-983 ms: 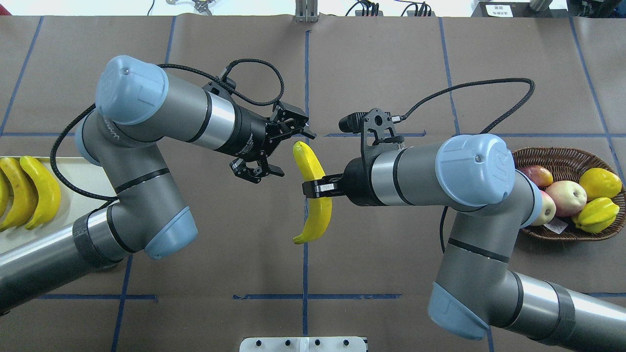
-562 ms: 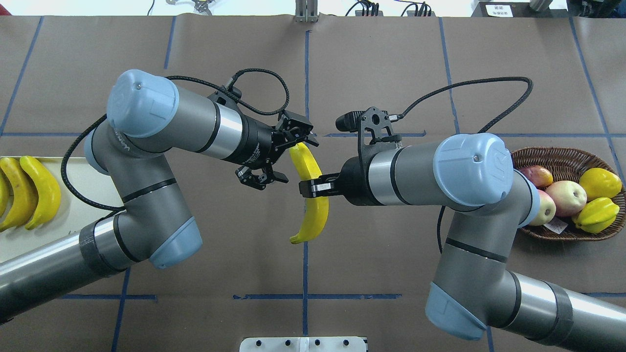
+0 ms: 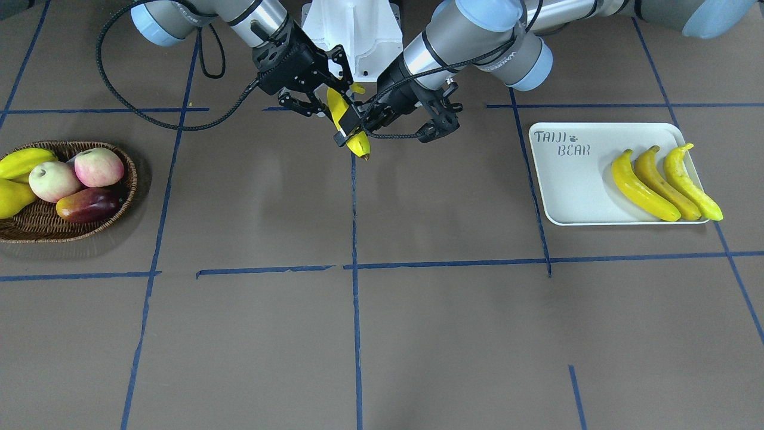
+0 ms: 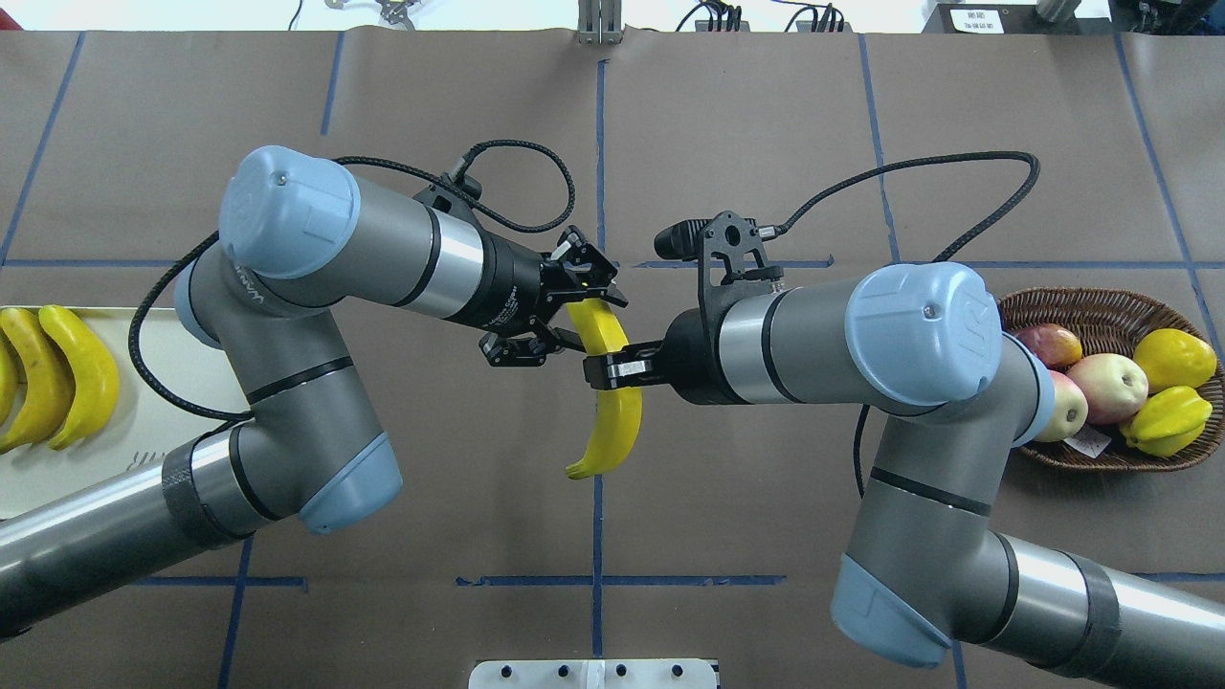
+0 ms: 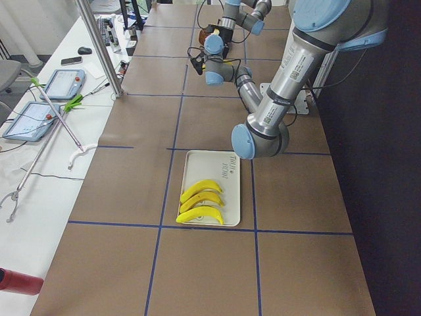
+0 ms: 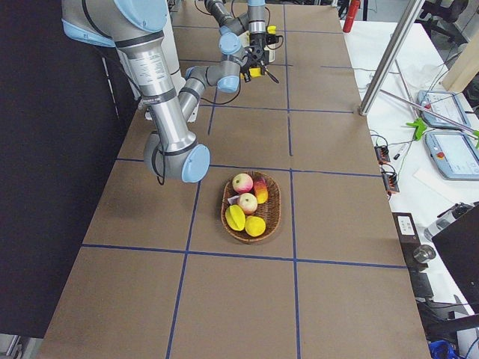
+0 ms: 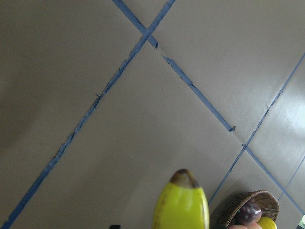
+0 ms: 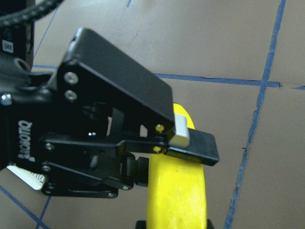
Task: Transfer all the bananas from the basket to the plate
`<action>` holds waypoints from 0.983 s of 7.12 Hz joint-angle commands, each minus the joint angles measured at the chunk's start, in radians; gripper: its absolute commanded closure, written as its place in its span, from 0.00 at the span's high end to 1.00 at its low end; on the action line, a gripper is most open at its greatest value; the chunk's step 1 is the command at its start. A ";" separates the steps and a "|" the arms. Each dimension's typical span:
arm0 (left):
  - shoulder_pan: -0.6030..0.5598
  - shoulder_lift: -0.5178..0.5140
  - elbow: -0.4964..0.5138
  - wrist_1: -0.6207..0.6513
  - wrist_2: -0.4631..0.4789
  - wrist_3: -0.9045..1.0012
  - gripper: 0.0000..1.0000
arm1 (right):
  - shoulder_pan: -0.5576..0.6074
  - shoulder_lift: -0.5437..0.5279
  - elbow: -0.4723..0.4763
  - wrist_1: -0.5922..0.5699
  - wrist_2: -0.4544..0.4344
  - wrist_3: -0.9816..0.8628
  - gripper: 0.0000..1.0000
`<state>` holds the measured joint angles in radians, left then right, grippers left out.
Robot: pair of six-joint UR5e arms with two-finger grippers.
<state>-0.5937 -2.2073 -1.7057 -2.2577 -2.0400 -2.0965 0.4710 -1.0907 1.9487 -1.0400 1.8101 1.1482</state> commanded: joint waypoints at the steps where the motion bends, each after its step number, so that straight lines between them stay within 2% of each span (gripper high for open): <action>1: 0.000 0.000 0.000 -0.023 0.001 0.000 0.43 | -0.002 0.000 -0.001 -0.002 0.000 -0.002 0.01; 2: 0.000 0.001 0.001 -0.032 0.001 0.000 0.17 | -0.002 0.000 -0.001 -0.002 0.002 -0.004 0.04; 3: -0.001 0.004 0.001 -0.033 0.001 0.000 0.00 | -0.002 0.000 -0.001 -0.008 0.002 -0.001 0.60; 4: -0.001 0.006 0.001 -0.033 0.001 0.000 0.00 | -0.002 0.000 0.010 -0.034 0.006 -0.002 0.99; 6: -0.001 0.012 0.003 -0.033 0.001 0.003 0.00 | 0.007 0.000 0.015 -0.037 0.020 -0.004 0.99; 7: -0.001 0.015 0.006 -0.031 0.001 0.006 0.00 | 0.052 0.000 0.018 -0.057 0.099 -0.004 0.99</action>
<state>-0.5952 -2.1960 -1.7023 -2.2898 -2.0387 -2.0941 0.4867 -1.0907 1.9627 -1.0802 1.8451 1.1446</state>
